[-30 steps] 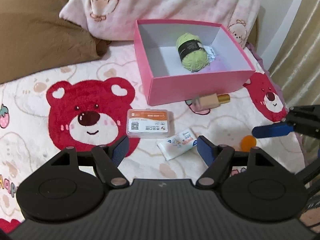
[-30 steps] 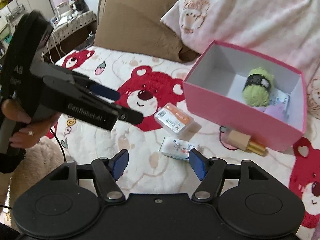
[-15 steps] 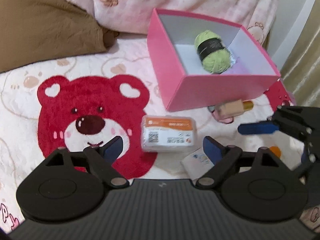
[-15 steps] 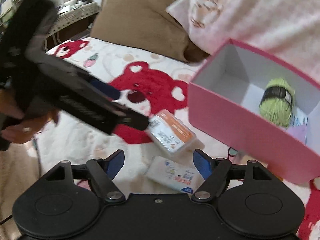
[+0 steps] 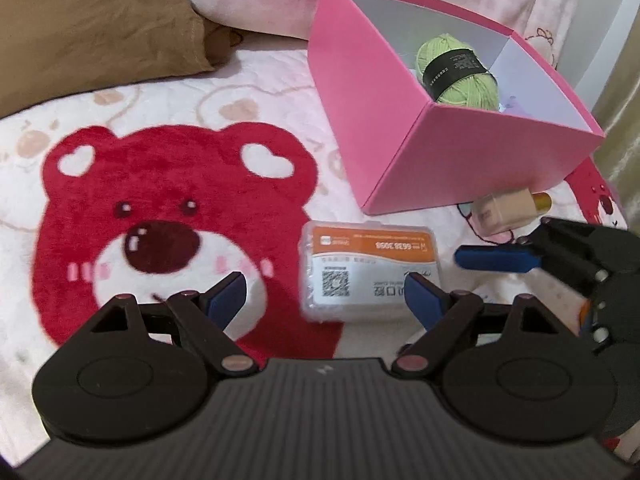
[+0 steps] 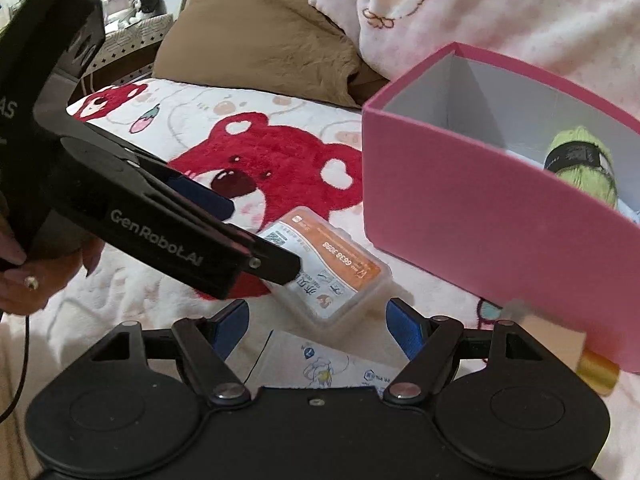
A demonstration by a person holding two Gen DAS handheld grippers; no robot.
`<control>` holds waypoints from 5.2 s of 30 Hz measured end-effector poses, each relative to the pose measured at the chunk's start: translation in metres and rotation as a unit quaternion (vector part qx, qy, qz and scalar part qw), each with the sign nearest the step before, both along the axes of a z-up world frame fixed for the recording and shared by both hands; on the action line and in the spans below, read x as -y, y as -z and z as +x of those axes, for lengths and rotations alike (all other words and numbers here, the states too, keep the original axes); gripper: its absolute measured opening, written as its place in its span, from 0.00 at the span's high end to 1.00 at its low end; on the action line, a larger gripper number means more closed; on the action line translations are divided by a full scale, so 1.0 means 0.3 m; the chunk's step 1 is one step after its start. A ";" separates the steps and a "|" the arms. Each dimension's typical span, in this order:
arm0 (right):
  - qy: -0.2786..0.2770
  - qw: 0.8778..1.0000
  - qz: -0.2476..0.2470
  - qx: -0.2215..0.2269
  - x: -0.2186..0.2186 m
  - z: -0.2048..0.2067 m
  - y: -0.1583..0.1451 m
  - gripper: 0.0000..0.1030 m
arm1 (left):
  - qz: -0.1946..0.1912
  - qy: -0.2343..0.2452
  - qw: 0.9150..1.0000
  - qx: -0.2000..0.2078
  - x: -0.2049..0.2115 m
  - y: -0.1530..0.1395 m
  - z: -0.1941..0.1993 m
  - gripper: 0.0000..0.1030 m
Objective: Organize objects
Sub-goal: 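Move the left tool to the clear plastic box with orange label, then grasp the clear plastic box with the left tool and lift it, then carry the plastic box into the pink box and open the left tool, then withdraw the left tool and move it to the white tissue pack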
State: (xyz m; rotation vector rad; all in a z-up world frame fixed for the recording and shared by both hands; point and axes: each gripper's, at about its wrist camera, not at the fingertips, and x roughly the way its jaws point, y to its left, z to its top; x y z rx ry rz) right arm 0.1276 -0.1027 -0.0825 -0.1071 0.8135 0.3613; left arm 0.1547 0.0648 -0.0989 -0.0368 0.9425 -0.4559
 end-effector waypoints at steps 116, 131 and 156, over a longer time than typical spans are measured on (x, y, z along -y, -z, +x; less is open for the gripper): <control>0.089 0.970 0.151 -0.167 0.556 0.428 -0.138 0.46 | 0.000 -0.074 0.991 -0.111 0.456 -0.230 0.370 0.58; 0.087 0.982 0.067 -0.153 0.473 0.446 -0.110 0.54 | -0.009 -0.067 0.992 -0.109 0.461 -0.201 0.365 0.52; 0.069 0.996 -0.050 0.012 0.382 -0.054 -0.558 0.28 | 0.065 -0.032 0.997 -0.039 0.398 -0.602 0.020 0.08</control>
